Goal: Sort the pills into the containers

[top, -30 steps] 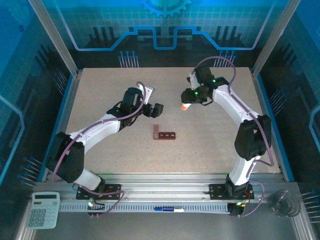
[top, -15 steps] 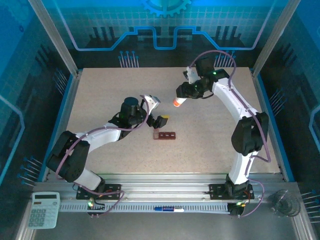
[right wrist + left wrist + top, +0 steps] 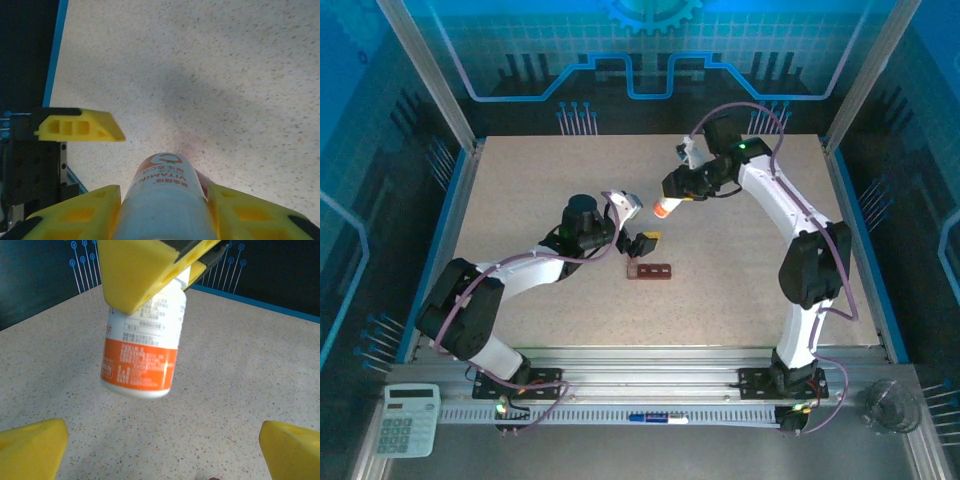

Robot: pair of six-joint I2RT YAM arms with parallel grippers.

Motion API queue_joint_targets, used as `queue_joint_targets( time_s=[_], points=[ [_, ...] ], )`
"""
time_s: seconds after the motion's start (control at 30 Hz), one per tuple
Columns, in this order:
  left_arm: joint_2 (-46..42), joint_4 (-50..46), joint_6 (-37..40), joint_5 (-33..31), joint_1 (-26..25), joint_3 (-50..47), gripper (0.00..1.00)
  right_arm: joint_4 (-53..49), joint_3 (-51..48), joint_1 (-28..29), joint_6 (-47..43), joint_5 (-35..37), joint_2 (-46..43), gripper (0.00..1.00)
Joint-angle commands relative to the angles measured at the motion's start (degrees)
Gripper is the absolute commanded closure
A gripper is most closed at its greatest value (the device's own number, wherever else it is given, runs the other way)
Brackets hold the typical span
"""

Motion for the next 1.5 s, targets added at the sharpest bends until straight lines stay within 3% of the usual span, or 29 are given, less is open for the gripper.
queue_joint_targets(
  time_s=[0.0, 0.6, 1.2, 1.47],
  points=[
    [0.54, 1.27, 1.04, 2.05, -0.44, 1.64, 0.01, 1.71, -2.13, 1.01, 2.25, -4.05, -3.60, 0.63],
    [-0.13, 0.50, -2.33, 2.08, -1.58, 3.77, 0.04, 12.67, -12.93, 1.97, 10.41, -10.80, -9.38, 0.64],
    [1.73, -0.13, -3.49, 2.48, -1.71, 5.30, 0.18, 15.53, -14.98, 2.03, 12.24, -12.95, -9.35, 0.64],
    [1.72, -0.37, -3.93, 2.79, -1.75, 5.81, 0.29, 15.68, -15.24, 1.97, 12.30, -13.40, -9.67, 0.65]
  ],
)
